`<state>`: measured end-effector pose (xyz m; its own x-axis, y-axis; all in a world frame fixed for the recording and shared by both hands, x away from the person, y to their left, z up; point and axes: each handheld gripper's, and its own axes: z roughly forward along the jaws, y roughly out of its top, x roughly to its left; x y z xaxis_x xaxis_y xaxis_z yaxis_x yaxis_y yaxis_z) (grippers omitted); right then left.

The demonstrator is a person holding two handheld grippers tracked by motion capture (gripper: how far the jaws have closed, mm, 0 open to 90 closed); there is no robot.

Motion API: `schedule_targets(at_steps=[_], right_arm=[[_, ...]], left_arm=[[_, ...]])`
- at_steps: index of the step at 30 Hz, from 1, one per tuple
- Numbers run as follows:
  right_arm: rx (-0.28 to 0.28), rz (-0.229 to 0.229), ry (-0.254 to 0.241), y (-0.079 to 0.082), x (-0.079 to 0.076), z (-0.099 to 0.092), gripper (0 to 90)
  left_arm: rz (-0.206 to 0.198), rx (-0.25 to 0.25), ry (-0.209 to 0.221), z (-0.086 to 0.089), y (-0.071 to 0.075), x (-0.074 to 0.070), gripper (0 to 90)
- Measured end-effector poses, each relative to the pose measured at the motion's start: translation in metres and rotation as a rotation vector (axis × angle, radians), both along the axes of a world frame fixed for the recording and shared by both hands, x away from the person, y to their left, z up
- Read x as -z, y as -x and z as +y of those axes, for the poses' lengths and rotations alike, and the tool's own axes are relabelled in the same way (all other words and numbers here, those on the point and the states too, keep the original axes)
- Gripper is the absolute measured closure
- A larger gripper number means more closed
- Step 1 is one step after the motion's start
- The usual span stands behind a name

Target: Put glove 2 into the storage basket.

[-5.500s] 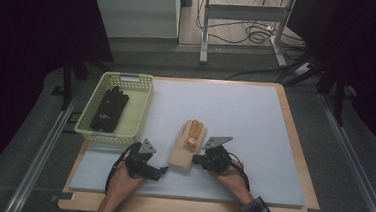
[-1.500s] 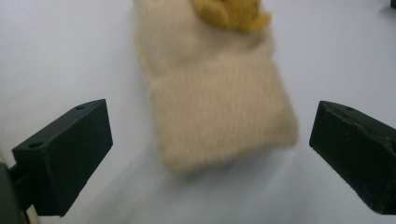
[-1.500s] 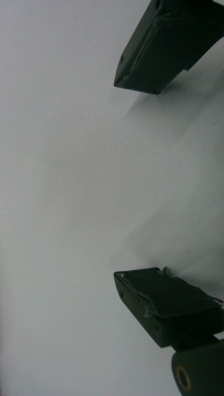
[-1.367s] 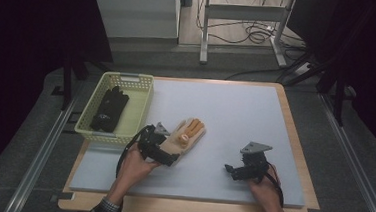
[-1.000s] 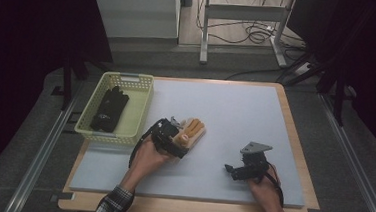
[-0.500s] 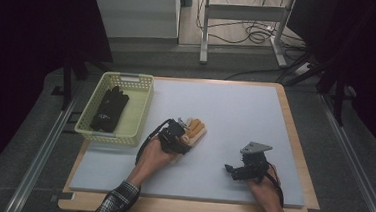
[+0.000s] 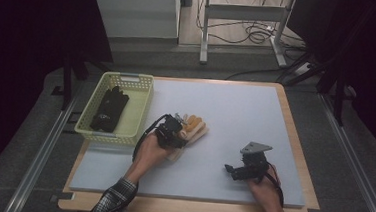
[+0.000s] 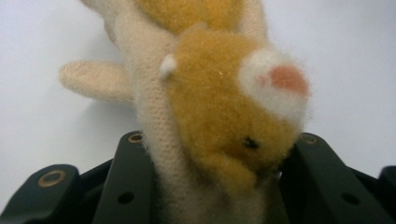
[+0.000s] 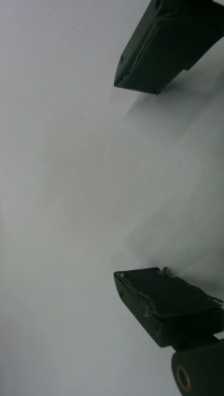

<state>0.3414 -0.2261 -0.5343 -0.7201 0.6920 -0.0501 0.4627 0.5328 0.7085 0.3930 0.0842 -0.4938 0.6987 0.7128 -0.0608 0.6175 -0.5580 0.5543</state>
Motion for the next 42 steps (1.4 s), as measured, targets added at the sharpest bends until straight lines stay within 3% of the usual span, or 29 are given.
schedule_targets(at_steps=[6,18,24,42], right_arm=[[0.001,0.0,0.0,0.0,0.0,0.0,7.0],[-0.001,-0.002,0.001,0.0,0.0,0.0,7.0],[-0.001,-0.003,-0.001,0.0,0.0,0.0,7.0],[-0.001,-0.003,-0.001,0.0,0.0,0.0,6.9]], left_arm=[[-0.027,-0.029,0.003,0.008,-0.004,-0.024,59.6],[-0.06,-0.086,-0.015,0.033,-0.017,-0.056,59.2],[-0.081,-0.14,-0.019,0.051,-0.023,-0.07,59.0],[-0.109,-0.3,-0.042,0.112,-0.035,-0.084,58.2]])
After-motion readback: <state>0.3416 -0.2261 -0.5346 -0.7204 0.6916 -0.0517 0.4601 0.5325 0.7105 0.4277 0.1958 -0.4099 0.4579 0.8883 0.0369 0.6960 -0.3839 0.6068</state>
